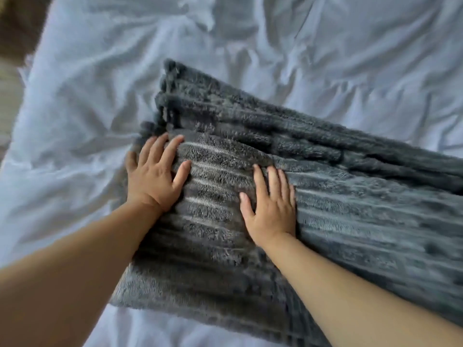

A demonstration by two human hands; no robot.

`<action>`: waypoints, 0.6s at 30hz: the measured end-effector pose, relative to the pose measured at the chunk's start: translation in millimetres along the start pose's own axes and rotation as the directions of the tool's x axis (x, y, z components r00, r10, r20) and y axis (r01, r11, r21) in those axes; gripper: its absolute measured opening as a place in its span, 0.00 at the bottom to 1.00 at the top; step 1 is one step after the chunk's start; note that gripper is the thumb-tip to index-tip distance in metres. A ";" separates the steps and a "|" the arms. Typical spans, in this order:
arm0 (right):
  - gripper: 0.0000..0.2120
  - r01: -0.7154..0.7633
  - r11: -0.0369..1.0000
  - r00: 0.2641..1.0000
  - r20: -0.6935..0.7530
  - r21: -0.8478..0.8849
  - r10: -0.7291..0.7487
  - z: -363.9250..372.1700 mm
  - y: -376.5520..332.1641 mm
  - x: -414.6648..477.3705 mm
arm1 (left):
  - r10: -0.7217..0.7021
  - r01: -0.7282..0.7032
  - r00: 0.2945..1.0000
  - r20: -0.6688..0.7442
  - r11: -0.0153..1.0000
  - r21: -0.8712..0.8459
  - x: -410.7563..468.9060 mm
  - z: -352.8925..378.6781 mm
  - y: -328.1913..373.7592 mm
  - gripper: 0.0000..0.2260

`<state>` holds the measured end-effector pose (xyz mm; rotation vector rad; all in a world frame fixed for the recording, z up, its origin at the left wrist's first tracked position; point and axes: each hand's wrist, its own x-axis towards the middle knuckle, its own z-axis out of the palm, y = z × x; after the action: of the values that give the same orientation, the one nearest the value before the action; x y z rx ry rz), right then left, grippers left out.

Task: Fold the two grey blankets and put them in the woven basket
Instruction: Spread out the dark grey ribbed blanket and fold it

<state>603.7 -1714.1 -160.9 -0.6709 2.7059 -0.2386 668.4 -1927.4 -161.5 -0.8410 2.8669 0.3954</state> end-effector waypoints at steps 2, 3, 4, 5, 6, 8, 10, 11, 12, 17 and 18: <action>0.29 0.067 0.996 0.992 0.100 0.050 -0.072 -21.0 12.2 -6.6 | -0.091 0.085 0.993 0.077 0.993 0.080 -5.7 -21.9 25.0 0.26; 0.28 0.102 0.993 0.988 0.111 0.054 -0.108 -31.9 21.7 -10.7 | -0.129 0.120 0.989 0.078 0.987 0.110 -10.2 -31.6 43.1 0.26; 0.26 0.127 0.991 0.986 0.104 0.044 -0.131 -42.2 32.7 -15.9 | -0.143 0.135 0.987 0.068 0.984 0.119 -16.7 -38.9 64.7 0.27; 0.26 0.137 0.990 0.987 0.085 0.022 -0.138 -51.3 46.5 -22.6 | -0.120 0.115 0.991 0.052 0.988 0.103 -24.7 -42.4 89.5 0.28; 0.25 0.133 0.991 0.989 0.067 -0.001 -0.133 -59.0 62.3 -29.7 | -0.072 0.069 0.997 0.041 0.995 0.069 -34.0 -41.6 116.0 0.27; 0.24 0.118 0.993 0.992 0.048 -0.028 -0.117 -69.1 97.6 -42.2 | 0.045 -0.045 0.998 0.049 0.999 -0.004 -55.9 -29.0 173.1 0.26; 0.24 0.100 0.994 0.994 0.040 -0.038 -0.099 -74.6 134.0 -50.5 | 0.114 -0.107 0.988 0.108 0.992 -0.065 -78.2 -6.3 228.1 0.26; 0.24 0.083 0.995 0.996 0.021 -0.047 -0.082 -76.7 152.1 -53.0 | 0.108 -0.097 0.984 0.142 0.992 -0.081 -87.5 7.5 249.0 0.26; 0.24 0.049 0.997 0.999 0.001 -0.054 -0.049 -79.3 170.5 -56.0 | 0.079 -0.068 0.982 0.171 0.995 -0.072 -95.1 22.2 263.9 0.27; 0.27 -0.125 0.986 0.991 -0.056 -0.109 0.119 -91.1 270.9 -74.1 | -0.032 0.025 0.990 0.137 0.998 0.053 -97.0 77.9 277.2 0.31; 0.29 -0.130 0.984 0.990 -0.068 -0.120 0.122 -92.1 286.2 -72.7 | -0.035 0.030 0.992 0.118 0.999 0.046 -92.6 82.9 279.9 0.32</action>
<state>509.8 -1421.8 -123.6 -0.5311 2.8270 -0.0601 597.3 -1629.5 -163.3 -0.8266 2.7392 0.3643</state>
